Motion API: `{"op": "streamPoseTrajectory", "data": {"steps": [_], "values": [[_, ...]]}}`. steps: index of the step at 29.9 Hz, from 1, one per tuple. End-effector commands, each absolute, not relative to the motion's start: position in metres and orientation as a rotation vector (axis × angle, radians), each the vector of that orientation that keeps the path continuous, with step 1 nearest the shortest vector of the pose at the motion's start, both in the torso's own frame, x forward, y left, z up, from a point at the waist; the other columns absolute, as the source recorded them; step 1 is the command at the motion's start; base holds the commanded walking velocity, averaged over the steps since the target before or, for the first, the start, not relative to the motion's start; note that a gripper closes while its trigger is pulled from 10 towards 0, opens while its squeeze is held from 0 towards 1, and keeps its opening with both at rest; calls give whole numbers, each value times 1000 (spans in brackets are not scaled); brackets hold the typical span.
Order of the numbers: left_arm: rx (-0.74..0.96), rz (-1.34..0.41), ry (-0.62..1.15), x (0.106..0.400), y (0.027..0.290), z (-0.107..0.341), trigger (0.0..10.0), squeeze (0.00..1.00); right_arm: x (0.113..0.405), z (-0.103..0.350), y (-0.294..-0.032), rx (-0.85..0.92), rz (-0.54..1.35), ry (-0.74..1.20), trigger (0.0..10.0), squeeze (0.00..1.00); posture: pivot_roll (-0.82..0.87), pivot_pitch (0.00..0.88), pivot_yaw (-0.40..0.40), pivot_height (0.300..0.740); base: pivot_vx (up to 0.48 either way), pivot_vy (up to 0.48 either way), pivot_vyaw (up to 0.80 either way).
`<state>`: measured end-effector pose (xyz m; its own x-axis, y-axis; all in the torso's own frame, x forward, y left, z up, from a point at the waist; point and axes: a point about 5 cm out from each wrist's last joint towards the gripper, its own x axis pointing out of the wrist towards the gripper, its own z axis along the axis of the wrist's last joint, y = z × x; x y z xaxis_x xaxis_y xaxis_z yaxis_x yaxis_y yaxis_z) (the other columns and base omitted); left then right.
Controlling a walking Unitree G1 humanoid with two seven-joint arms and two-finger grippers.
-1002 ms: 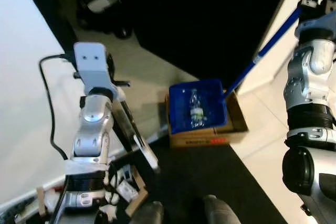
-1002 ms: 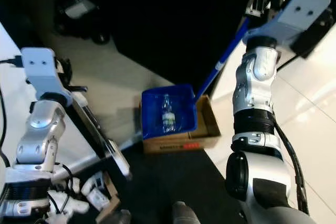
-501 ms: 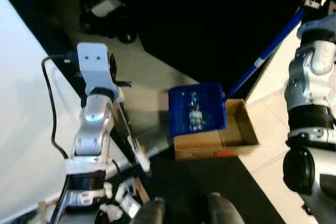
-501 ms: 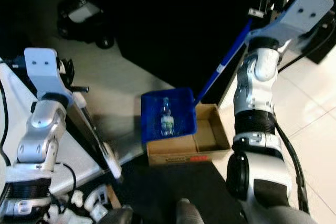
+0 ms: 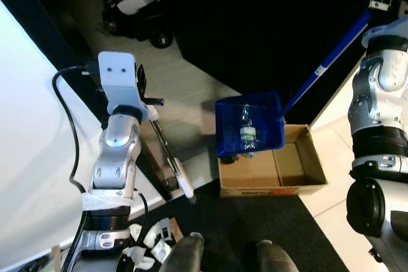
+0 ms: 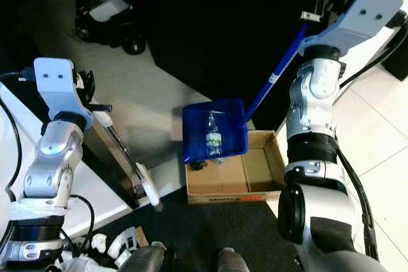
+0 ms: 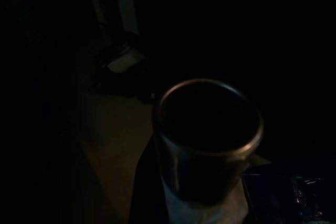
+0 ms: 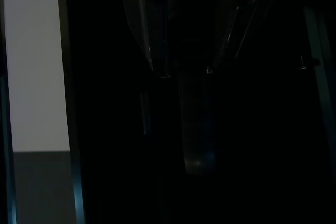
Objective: Sweep floor
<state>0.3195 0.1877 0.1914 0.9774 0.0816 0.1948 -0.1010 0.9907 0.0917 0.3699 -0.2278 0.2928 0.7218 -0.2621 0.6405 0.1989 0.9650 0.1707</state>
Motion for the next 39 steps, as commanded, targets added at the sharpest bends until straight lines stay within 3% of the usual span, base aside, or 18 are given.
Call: {"op": "streamPoseTrajectory", "data": {"steps": [1, 20, 25, 39], "values": [[110, 86, -219, 316, 187, 195, 10000, 0, 365, 303, -232, 56, -272, -785, 10000, 0, 46, 77, 34, 740, 0, 0, 0], [120, 73, -208, 316, 188, 193, 10000, 0, 369, 307, -224, -135, -223, -813, 10000, 0, 56, 76, 43, 740, 0, 0, 0], [125, 78, -207, 312, 190, 191, 10000, 0, 373, 318, -202, -251, -145, -863, 10000, 0, 75, 72, 34, 740, 0, 0, 0], [127, 85, -206, 309, 191, 189, 10000, 0, 375, 325, -170, -415, -8, -928, 10000, 0, 83, 66, 23, 740, 0, 0, 0]]}}
